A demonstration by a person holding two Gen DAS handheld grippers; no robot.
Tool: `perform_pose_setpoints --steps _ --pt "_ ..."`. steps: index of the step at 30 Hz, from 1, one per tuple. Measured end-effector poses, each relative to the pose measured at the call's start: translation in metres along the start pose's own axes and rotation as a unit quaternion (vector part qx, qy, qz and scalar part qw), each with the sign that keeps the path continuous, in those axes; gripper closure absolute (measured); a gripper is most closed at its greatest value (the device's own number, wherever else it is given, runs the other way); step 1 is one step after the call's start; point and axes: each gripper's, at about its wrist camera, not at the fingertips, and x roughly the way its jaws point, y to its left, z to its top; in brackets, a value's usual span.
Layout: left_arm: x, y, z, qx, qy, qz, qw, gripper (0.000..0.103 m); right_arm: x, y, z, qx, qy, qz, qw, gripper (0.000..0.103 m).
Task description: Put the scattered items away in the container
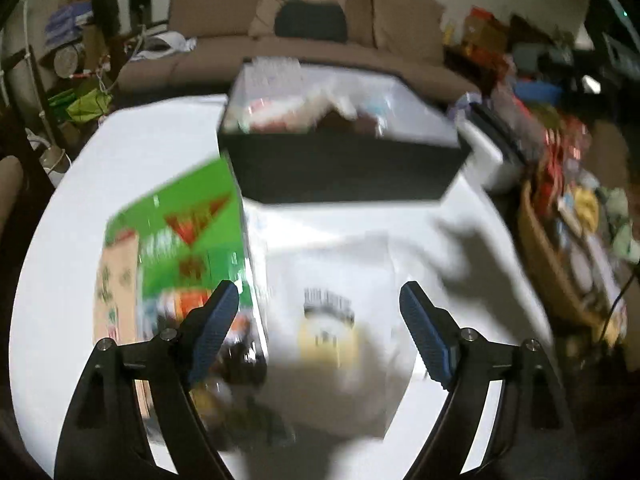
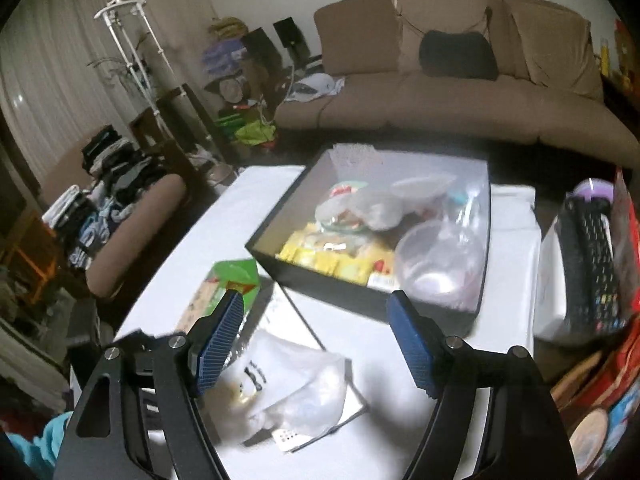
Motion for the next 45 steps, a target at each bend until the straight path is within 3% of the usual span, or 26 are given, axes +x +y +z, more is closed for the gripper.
perform_pose_setpoints --steps 7,12,18,22,23,25,26,28,30,35,39,45 --pt "0.011 -0.025 -0.061 0.054 0.04 0.01 0.9977 0.022 0.045 -0.004 -0.086 0.059 0.048 0.016 0.997 0.026" --pt "0.009 -0.035 -0.081 0.086 0.017 0.026 0.9958 0.022 0.052 -0.009 -0.127 0.121 0.045 0.051 0.99 0.026" --pt "0.023 -0.072 -0.1 0.214 -0.018 0.072 0.974 0.021 0.047 -0.019 -0.134 0.152 0.034 0.06 0.986 0.026" --pt "0.047 -0.077 -0.103 0.244 -0.007 0.105 0.9641 0.021 0.047 -0.024 -0.136 0.168 0.031 0.065 0.983 0.026" --pt "0.051 -0.076 -0.102 0.244 -0.006 0.111 0.9635 0.022 0.047 -0.025 -0.137 0.167 0.032 0.065 0.983 0.026" --pt "0.055 -0.071 -0.095 0.231 -0.004 0.117 0.9659 0.044 0.047 -0.027 -0.138 0.167 0.034 0.066 0.983 0.026" --pt "0.056 -0.067 -0.091 0.216 0.002 0.109 0.9703 0.047 0.046 -0.028 -0.139 0.168 0.034 0.068 0.983 0.026" --pt "0.055 -0.06 -0.082 0.181 0.004 0.087 0.9796 0.069 0.046 -0.03 -0.14 0.172 0.035 0.076 0.982 0.026" --pt "0.044 -0.054 -0.07 0.146 -0.013 0.06 0.9873 0.083 0.045 -0.031 -0.142 0.174 0.036 0.083 0.981 0.026" --pt "0.006 -0.038 -0.044 0.071 -0.071 0.008 0.9949 0.087 0.04 -0.028 -0.143 0.187 0.027 0.138 0.972 0.025" --pt "-0.004 -0.024 -0.034 0.034 -0.085 -0.007 0.9958 0.088 0.036 -0.024 -0.142 0.187 0.019 0.174 0.967 0.023" --pt "0.005 -0.02 -0.02 0.0 -0.078 -0.025 0.9967 0.088 0.035 -0.027 -0.14 0.204 0.01 0.165 0.965 0.023"
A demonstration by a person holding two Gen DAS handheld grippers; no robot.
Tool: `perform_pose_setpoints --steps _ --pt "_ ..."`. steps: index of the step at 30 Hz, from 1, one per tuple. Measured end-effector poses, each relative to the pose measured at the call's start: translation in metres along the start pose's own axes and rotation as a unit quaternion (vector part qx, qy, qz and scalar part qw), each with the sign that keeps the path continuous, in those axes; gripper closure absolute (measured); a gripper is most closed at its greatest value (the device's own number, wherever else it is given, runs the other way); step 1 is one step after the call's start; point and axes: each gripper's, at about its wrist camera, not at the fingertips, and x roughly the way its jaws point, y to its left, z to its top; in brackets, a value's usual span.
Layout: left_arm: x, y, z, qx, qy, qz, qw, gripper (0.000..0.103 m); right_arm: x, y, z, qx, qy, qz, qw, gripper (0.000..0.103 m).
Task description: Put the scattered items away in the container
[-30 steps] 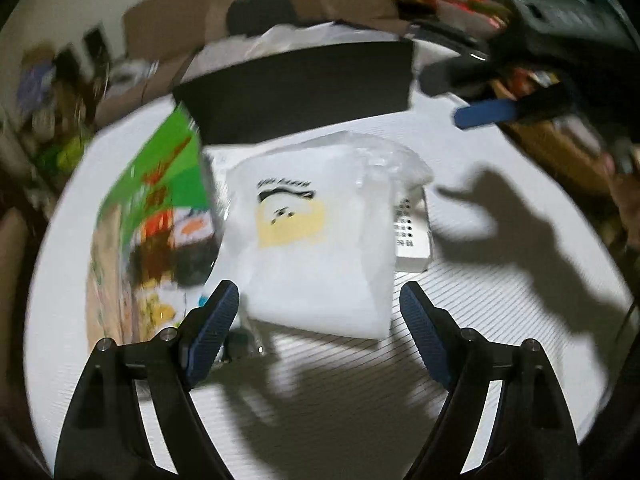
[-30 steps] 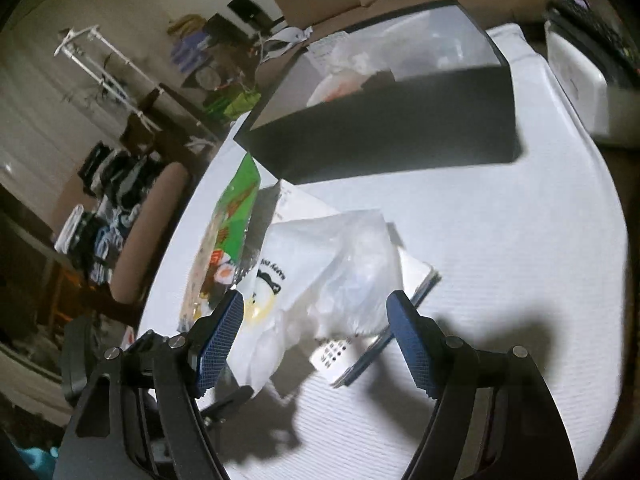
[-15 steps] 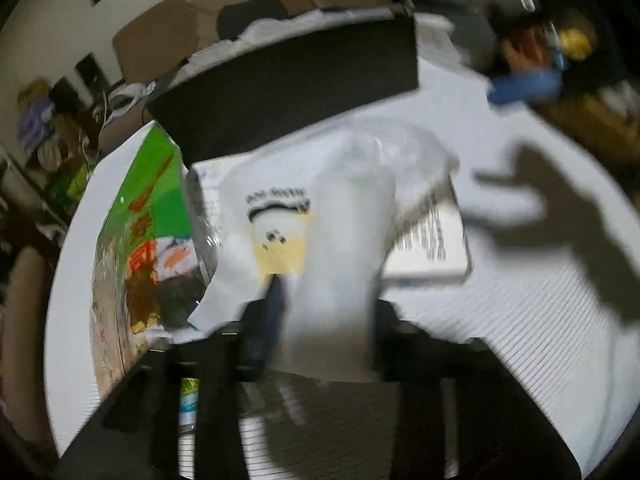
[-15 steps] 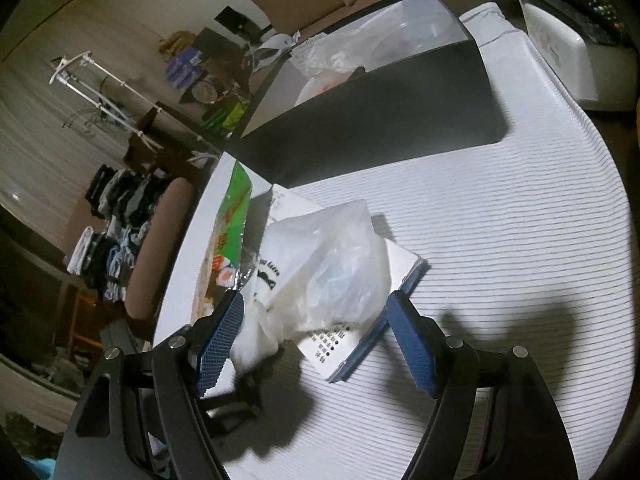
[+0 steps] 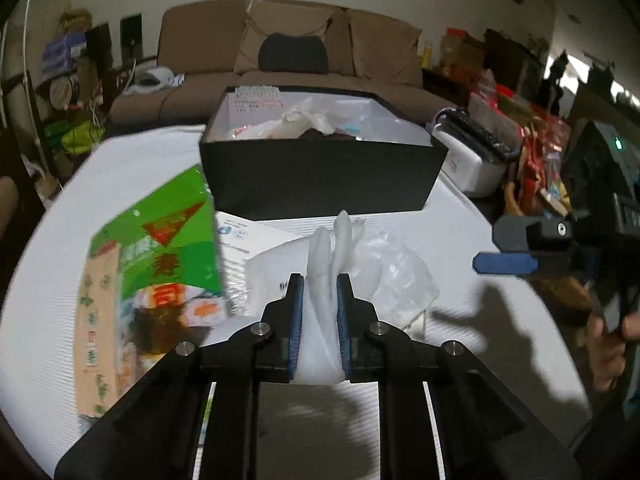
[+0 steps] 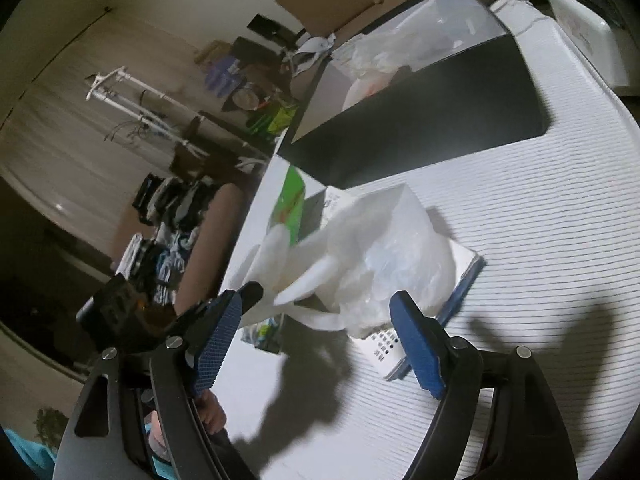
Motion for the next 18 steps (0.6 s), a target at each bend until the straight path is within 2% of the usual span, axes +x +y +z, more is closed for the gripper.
perform_pose_setpoints --steps 3,7,12,14,16,18 --pt "0.021 -0.008 0.008 -0.026 0.009 -0.029 0.9992 0.088 -0.004 -0.008 0.001 0.018 -0.012 -0.008 1.0 0.023" --pt "0.053 -0.032 0.027 -0.029 0.008 -0.061 0.9977 0.088 -0.013 -0.018 0.002 0.033 -0.027 -0.023 0.999 0.023" --pt "0.066 -0.043 0.038 -0.067 0.028 -0.105 0.9918 0.087 -0.024 -0.038 0.009 0.055 -0.043 -0.037 0.997 0.023" --pt "0.058 -0.037 0.044 -0.069 0.03 -0.097 0.9925 0.082 -0.027 -0.045 0.013 0.063 -0.046 -0.039 0.996 0.023" --pt "0.046 -0.022 0.05 -0.07 0.026 -0.075 0.9944 0.063 -0.026 -0.048 0.017 0.063 -0.045 -0.034 0.996 0.022" --pt "0.036 -0.001 0.049 -0.081 0.026 -0.046 0.9953 0.054 -0.02 -0.048 0.021 0.052 -0.04 -0.037 0.997 0.021"
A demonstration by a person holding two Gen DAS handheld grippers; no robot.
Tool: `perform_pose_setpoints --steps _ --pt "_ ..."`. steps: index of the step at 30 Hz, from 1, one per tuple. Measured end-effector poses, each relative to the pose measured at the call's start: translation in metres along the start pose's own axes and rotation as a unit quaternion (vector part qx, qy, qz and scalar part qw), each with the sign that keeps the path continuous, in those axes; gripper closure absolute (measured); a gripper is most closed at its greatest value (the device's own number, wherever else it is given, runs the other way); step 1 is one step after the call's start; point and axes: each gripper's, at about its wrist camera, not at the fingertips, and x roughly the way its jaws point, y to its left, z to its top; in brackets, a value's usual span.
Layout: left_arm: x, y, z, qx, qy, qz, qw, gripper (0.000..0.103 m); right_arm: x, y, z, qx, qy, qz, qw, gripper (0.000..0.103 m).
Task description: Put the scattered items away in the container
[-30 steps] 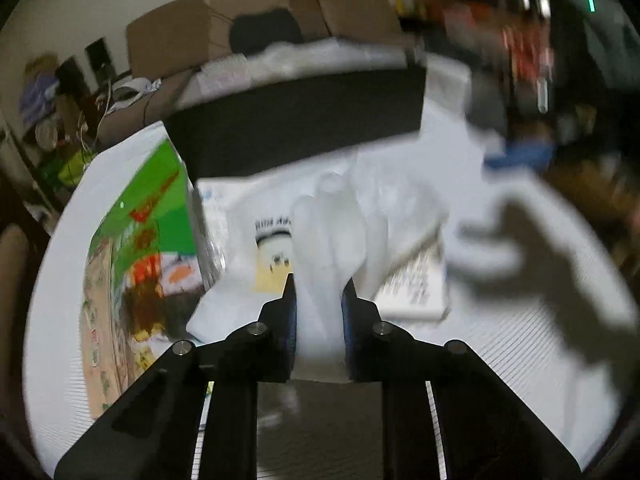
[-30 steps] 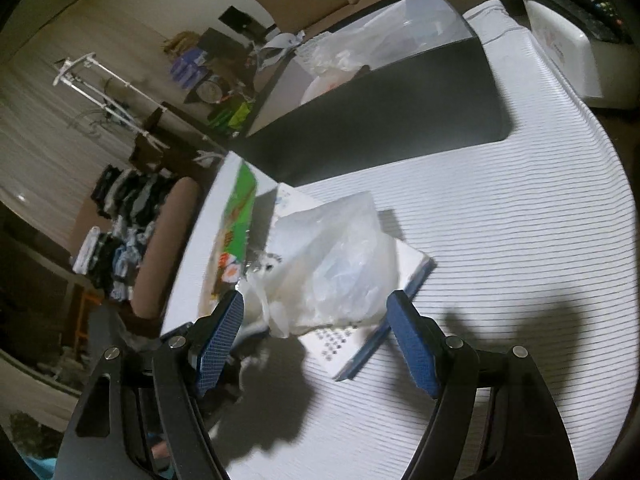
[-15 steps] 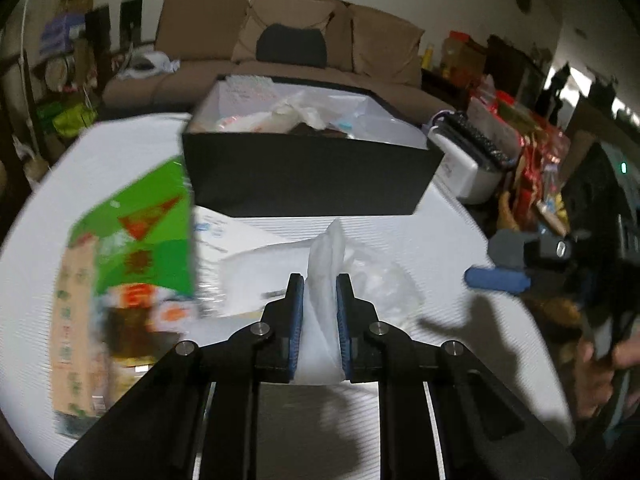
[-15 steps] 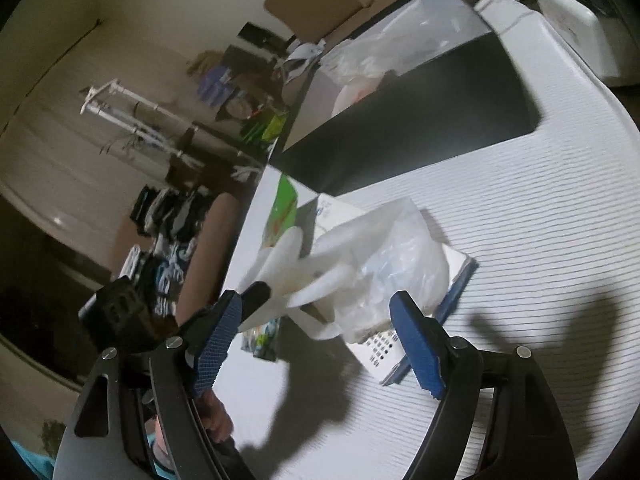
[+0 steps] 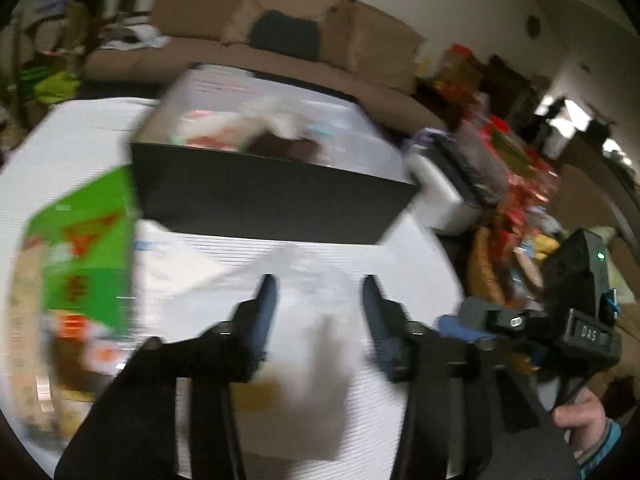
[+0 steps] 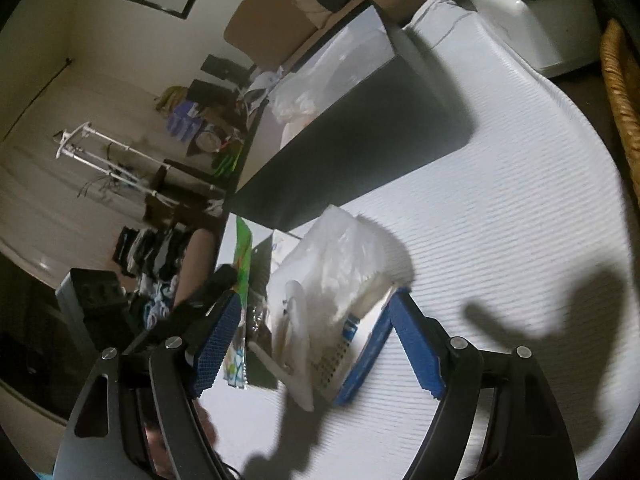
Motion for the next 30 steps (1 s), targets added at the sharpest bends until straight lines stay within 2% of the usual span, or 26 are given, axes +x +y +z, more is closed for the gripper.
perform_pose_setpoints --steps 3,5,8,10,13,15,17,18,20,22,23,25,26,28,30 --pt "-0.006 0.027 -0.008 -0.022 0.031 0.012 0.9992 0.051 0.018 0.004 0.007 -0.041 0.008 -0.029 0.999 0.02" --pt "-0.005 0.03 -0.02 -0.018 0.054 0.018 0.9982 0.051 0.029 0.003 0.01 -0.056 0.012 -0.042 0.998 0.02" --pt "-0.003 0.013 -0.043 0.036 0.085 0.026 0.9954 0.051 0.047 -0.006 0.013 -0.048 0.021 -0.03 0.998 0.02" --pt "-0.001 0.001 -0.064 0.073 0.103 0.043 0.9911 0.051 0.059 -0.007 0.016 -0.061 0.025 -0.047 0.997 0.02" --pt "0.006 -0.003 -0.091 0.067 0.134 0.037 0.9881 0.045 0.071 -0.014 0.017 -0.066 0.031 -0.057 0.996 0.02" --pt "0.014 -0.013 -0.101 0.101 0.137 0.054 0.9839 0.045 0.076 -0.019 0.015 -0.053 0.035 -0.042 0.997 0.02" --pt "0.017 -0.026 -0.107 0.157 0.117 0.098 0.9758 0.044 0.079 -0.021 0.015 -0.05 0.033 -0.036 0.998 0.02" --pt "0.019 -0.03 -0.11 0.177 0.112 0.108 0.9719 0.042 0.081 -0.02 0.015 -0.052 0.032 -0.033 0.998 0.022" --pt "0.022 -0.037 -0.115 0.194 0.117 0.105 0.9683 0.042 0.086 -0.017 0.014 -0.058 0.035 -0.031 0.997 0.034" --pt "0.02 -0.046 -0.119 0.213 0.116 0.093 0.9658 0.041 0.087 -0.013 0.013 -0.069 0.032 -0.043 0.996 0.07" --pt "0.019 -0.053 -0.122 0.233 0.108 0.093 0.962 0.04 0.087 -0.013 0.012 -0.076 0.031 -0.046 0.996 0.08" --pt "0.02 -0.063 -0.128 0.269 0.093 0.113 0.952 0.034 0.086 -0.015 0.011 -0.072 0.035 -0.044 0.996 0.082" --pt "0.022 -0.064 -0.129 0.274 0.09 0.118 0.9502 0.033 0.085 -0.016 0.011 -0.067 0.035 -0.04 0.996 0.082" --pt "0.027 -0.062 -0.128 0.269 0.089 0.122 0.9512 0.026 0.081 -0.018 0.011 -0.058 0.033 -0.029 0.997 0.083" --pt "0.033 -0.057 -0.124 0.257 0.088 0.125 0.9542 0.026 0.078 -0.015 0.012 -0.057 0.039 -0.027 0.997 0.084"
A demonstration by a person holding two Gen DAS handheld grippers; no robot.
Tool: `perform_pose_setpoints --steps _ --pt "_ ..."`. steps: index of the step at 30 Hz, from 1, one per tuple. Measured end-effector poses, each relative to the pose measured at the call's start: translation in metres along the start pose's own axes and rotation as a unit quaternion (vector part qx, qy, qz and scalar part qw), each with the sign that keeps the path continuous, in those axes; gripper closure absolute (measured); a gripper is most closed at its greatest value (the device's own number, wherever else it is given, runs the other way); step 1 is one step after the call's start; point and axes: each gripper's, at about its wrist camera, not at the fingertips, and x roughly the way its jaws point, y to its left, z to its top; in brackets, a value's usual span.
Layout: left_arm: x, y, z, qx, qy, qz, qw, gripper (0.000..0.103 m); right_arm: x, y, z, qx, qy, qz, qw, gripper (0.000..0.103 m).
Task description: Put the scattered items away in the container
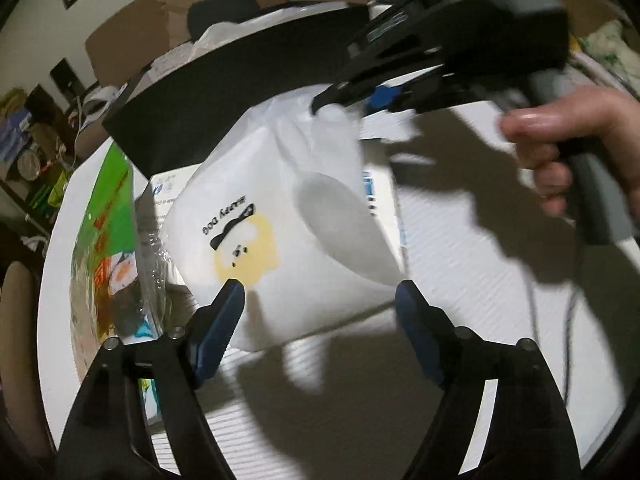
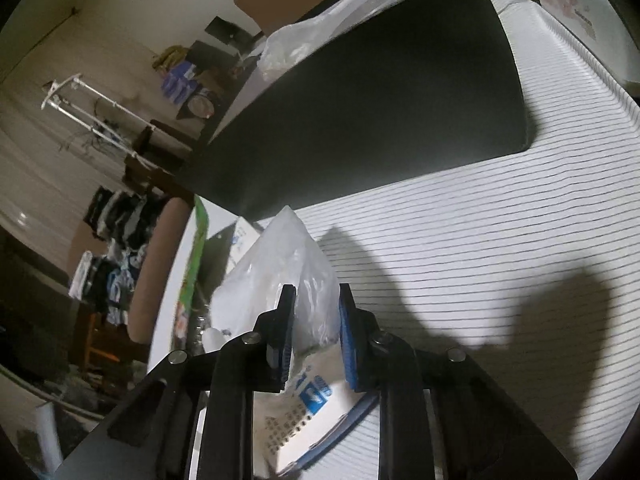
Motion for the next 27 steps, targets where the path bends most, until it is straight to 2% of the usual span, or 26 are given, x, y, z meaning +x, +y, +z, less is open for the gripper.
perform_pose_setpoints --steps 2,3,4,7,8,9,10,14,17,19,21,22,27 --pt "0.002 0.006 0.0 -0.013 -0.002 -0.012 0.9998 0.026 -0.003 0.005 0.0 -0.005 0.01 -0.004 1.0 0.084" --pt "0.002 0.009 -0.001 -0.022 -0.007 -0.022 0.9995 0.032 -0.005 0.009 -0.001 -0.011 0.017 -0.009 1.0 0.084" --pt "0.001 0.014 -0.002 -0.034 -0.008 -0.035 0.9988 0.046 -0.007 0.013 -0.002 -0.02 0.024 -0.014 0.999 0.084" --pt "0.004 0.034 0.002 -0.077 -0.004 -0.07 0.9945 0.066 -0.016 0.02 -0.004 -0.042 0.032 -0.023 0.998 0.084" --pt "0.003 0.039 0.003 -0.088 -0.009 -0.076 0.9932 0.07 -0.019 0.023 -0.004 -0.044 0.033 -0.02 0.998 0.084" --pt "0.0 0.044 0.005 -0.101 -0.016 -0.081 0.9915 0.08 -0.022 0.024 -0.003 -0.044 0.033 -0.016 0.998 0.084" --pt "-0.005 0.05 0.006 -0.117 -0.026 -0.089 0.9888 0.083 -0.024 0.025 -0.004 -0.044 0.032 -0.014 0.998 0.084" --pt "-0.018 0.071 0.013 -0.164 -0.052 -0.122 0.9774 0.086 -0.037 0.028 -0.004 -0.039 0.025 0.01 0.999 0.084" --pt "-0.023 0.086 0.015 -0.201 -0.063 -0.151 0.9658 0.087 -0.046 0.042 -0.004 -0.059 0.02 0.014 0.998 0.084" --pt "-0.028 0.097 0.015 -0.231 -0.069 -0.184 0.9531 0.087 -0.047 0.057 -0.007 -0.078 0.021 0.01 0.997 0.084" --pt "-0.028 0.115 0.017 -0.264 -0.076 -0.227 0.9343 0.087 -0.046 0.067 -0.012 -0.094 0.024 -0.002 0.995 0.084" --pt "-0.031 0.122 0.018 -0.275 -0.08 -0.24 0.9277 0.086 -0.045 0.068 -0.014 -0.097 0.025 -0.004 0.995 0.084" --pt "-0.028 0.136 0.02 -0.288 -0.08 -0.246 0.9219 0.086 -0.041 0.069 -0.022 -0.089 0.035 0.022 0.995 0.084"
